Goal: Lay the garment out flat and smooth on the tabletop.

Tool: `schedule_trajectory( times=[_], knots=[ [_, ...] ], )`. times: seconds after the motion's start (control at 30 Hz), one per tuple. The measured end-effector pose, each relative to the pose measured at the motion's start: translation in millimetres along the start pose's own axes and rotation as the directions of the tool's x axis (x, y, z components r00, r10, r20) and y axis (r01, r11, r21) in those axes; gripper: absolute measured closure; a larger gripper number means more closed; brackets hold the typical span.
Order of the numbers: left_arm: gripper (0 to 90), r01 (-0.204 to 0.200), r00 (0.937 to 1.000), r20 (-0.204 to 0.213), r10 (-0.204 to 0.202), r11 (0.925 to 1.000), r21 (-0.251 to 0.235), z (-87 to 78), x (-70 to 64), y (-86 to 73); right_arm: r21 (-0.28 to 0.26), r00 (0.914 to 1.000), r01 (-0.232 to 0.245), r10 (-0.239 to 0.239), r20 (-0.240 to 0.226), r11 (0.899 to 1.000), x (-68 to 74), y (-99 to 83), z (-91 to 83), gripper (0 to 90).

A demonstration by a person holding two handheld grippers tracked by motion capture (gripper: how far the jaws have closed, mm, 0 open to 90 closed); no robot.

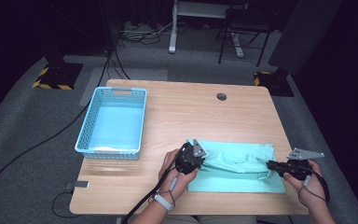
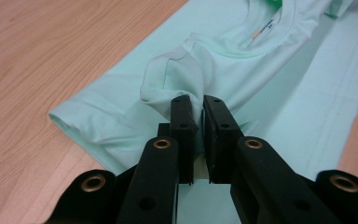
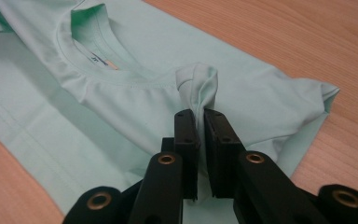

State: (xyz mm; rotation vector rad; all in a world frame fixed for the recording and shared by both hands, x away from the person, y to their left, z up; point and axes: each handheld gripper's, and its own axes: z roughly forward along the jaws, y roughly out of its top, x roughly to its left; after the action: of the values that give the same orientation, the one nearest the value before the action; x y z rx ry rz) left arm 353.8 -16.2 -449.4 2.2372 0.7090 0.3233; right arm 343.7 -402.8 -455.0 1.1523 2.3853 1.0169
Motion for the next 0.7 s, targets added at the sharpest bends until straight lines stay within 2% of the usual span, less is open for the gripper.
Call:
schedule_trajectory(
  times=[0.2, 0.4, 0.53, 0.6, 0.63, 0.67, 0.7],
  knots=[
    [82.9, -0.015, 0.9998, 0.014, 0.015, 0.9997, -0.017, -18.3, -10.1, 1.4, -0.005, 0.999, 0.039, -0.039, -0.023, 0.999, 11.1, 5.8, -15.7, 84.2],
    [82.8, -0.019, 0.9993, 0.033, 0.019, 0.9998, 0.002, -18.8, -9.7, 4.5, 0.001, 0.9972, 0.049, -0.049, -0.057, 0.999, 10.7, 14.2, -18.3, 84.2],
    [82.6, 0.007, 0.9969, 0.078, -0.01, 0.9992, 0.04, -9.6, -0.9, 9.7, 0.037, 0.9952, 0.05, -0.047, -0.086, 0.998, 6.2, 20.9, -9.8, 84.1],
    [82.6, 0.024, 0.9955, 0.09, -0.03, 0.9978, 0.063, -3.5, 5.9, 13.1, 0.055, 0.9936, 0.053, -0.047, -0.102, 0.997, 1.9, 27.0, -3.7, 84.2],
    [82.8, 0.034, 0.9947, 0.095, -0.039, 0.9977, 0.058, 1.3, 12.7, 17.1, 0.062, 0.9933, 0.049, -0.043, -0.108, 0.997, -1.1, 31.3, -0.4, 84.2],
    [83.0, 0.045, 0.9962, 0.072, -0.048, 0.9978, 0.049, 4.4, 21.1, 23.0, 0.064, 0.9931, 0.043, -0.036, -0.112, 0.997, -6.4, 38.8, 4.5, 84.4],
    [83.2, 0.044, 0.9986, 0.029, -0.045, 0.9987, 0.027, 5.3, 30.2, 29.6, 0.053, 0.9949, 0.033, -0.028, -0.097, 0.998, -12.4, 47.3, 8.7, 84.5]
  ],
)
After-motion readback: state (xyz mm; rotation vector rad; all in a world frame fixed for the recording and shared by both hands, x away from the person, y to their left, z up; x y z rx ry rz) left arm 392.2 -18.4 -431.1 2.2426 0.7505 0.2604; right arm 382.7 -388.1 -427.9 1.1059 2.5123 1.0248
